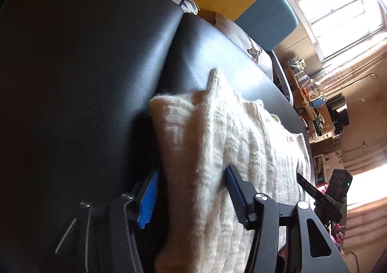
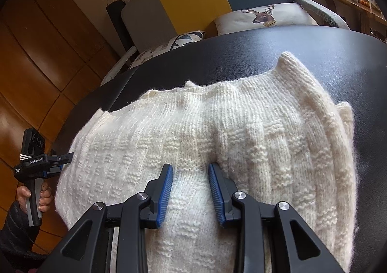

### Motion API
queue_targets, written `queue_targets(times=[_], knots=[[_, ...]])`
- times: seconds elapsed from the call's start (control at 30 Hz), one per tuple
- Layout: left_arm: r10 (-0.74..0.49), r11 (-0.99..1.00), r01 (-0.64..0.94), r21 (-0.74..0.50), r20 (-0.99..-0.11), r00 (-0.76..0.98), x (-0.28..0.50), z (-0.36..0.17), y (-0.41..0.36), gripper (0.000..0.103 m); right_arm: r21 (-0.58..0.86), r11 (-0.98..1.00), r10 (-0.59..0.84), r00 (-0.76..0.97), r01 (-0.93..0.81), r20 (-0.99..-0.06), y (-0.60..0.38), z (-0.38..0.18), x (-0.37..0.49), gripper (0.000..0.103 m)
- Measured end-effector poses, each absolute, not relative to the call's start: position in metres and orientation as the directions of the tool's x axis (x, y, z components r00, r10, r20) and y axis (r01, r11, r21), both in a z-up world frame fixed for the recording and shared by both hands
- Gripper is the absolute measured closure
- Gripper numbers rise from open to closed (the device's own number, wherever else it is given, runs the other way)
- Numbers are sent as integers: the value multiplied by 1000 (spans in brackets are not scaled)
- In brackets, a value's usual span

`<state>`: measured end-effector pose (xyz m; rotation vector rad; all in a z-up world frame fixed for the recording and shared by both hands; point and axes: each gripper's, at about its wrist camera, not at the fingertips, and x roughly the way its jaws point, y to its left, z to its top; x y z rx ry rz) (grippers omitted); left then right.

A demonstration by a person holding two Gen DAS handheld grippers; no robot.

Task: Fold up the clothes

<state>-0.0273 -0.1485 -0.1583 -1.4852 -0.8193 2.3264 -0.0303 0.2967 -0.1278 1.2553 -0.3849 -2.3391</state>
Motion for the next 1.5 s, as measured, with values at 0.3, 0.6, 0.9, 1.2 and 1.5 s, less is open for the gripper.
queue_targets(times=[0.3, 0.6, 0.9, 1.2, 1.5], knots=[[480, -796, 117, -594, -738, -475, -42, -150, -154, 88, 487, -825, -566, -435, 288, -700, 300, -128, -32, 71], [402, -855, 108, -507, -781, -478, -66, -123, -163, 89, 424, -789, -581, -315, 445, -751, 299, -100, -35, 72], [419, -863, 24, -504, -741, -525, -60, -60, -168, 89, 202, -807, -419, -297, 555, -858, 301, -114, -31, 72], [573, -753, -39, -657, -624, -531, -54, -17, -134, 89, 180, -817, -380, -275, 548, -883, 311, -123, -34, 71], [696, -645, -108, -757, -522, -493, -63, 0, -46, 89, 256, -854, -420, -310, 453, -853, 307, -133, -27, 68]])
